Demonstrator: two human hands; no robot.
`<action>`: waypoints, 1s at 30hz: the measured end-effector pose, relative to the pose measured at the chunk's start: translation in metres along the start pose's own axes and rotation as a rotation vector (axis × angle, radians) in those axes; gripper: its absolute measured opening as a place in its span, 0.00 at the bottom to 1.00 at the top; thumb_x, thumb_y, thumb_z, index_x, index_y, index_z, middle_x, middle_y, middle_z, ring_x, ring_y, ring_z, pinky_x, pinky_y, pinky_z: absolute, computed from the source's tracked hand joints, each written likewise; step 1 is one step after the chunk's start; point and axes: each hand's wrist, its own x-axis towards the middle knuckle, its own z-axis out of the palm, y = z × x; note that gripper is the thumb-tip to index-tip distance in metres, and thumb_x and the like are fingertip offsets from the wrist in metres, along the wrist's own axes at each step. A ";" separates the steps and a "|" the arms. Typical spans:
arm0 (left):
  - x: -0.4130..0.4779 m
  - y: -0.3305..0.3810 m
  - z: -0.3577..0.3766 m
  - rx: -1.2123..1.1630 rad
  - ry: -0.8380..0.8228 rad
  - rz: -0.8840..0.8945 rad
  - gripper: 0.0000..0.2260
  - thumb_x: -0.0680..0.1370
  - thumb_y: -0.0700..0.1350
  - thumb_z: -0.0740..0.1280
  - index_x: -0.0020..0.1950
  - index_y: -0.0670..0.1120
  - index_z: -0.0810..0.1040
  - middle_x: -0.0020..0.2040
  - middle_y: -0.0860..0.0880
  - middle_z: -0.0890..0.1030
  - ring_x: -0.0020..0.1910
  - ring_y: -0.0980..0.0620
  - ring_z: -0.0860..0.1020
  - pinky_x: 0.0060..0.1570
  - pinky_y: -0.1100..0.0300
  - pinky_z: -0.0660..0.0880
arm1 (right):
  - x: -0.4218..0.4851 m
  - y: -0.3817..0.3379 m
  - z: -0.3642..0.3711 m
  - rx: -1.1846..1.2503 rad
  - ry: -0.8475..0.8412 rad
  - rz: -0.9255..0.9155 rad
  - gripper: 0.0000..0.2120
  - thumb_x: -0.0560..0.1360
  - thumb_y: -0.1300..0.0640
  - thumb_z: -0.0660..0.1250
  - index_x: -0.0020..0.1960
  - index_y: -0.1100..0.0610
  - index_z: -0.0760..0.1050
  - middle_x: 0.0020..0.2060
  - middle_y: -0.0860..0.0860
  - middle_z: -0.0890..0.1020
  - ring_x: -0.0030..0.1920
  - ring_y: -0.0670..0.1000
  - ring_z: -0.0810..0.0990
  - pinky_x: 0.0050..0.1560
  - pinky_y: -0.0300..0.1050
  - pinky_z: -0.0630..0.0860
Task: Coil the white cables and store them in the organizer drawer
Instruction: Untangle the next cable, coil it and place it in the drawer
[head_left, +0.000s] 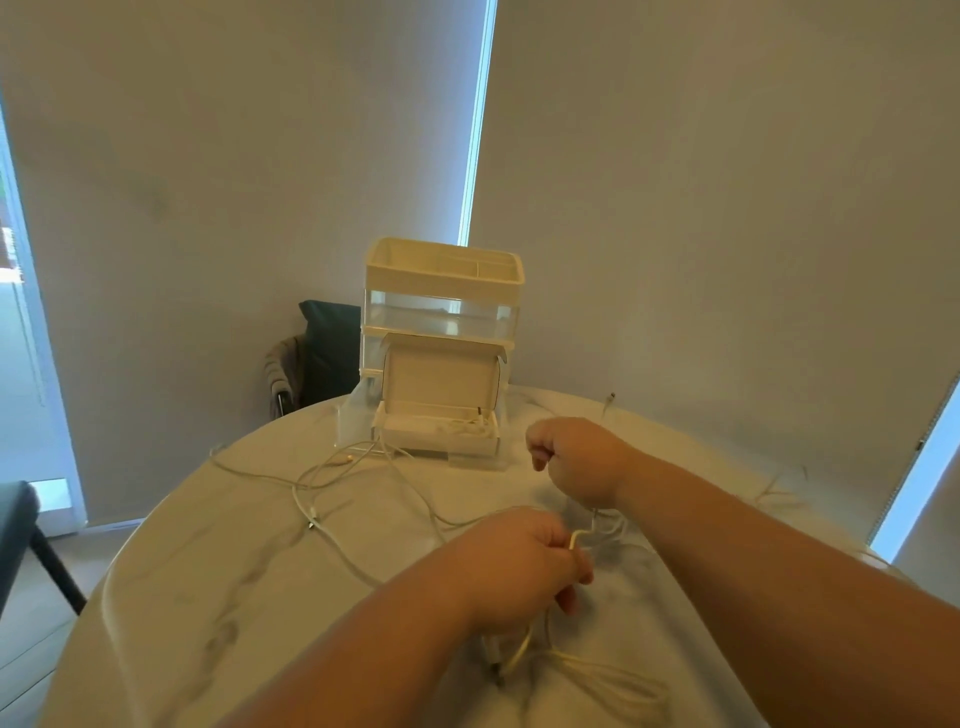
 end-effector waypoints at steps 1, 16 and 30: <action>0.001 -0.001 0.000 0.005 0.018 -0.015 0.10 0.80 0.47 0.63 0.50 0.46 0.83 0.45 0.47 0.86 0.22 0.63 0.70 0.28 0.65 0.66 | -0.001 0.001 0.007 -0.019 -0.029 0.015 0.13 0.68 0.71 0.57 0.36 0.53 0.66 0.44 0.54 0.80 0.43 0.54 0.74 0.41 0.44 0.70; -0.002 -0.002 -0.011 -0.022 0.134 -0.016 0.12 0.79 0.53 0.65 0.48 0.48 0.85 0.38 0.54 0.81 0.38 0.58 0.76 0.41 0.61 0.70 | -0.113 -0.044 0.015 0.630 0.248 0.238 0.15 0.78 0.48 0.65 0.65 0.40 0.71 0.50 0.46 0.79 0.51 0.45 0.79 0.50 0.39 0.73; 0.003 -0.006 -0.008 -0.193 0.197 -0.028 0.16 0.80 0.59 0.62 0.49 0.49 0.81 0.36 0.52 0.78 0.29 0.57 0.72 0.30 0.62 0.68 | -0.120 -0.036 0.038 1.059 0.274 0.137 0.15 0.76 0.61 0.70 0.60 0.47 0.76 0.50 0.51 0.82 0.33 0.54 0.83 0.29 0.40 0.74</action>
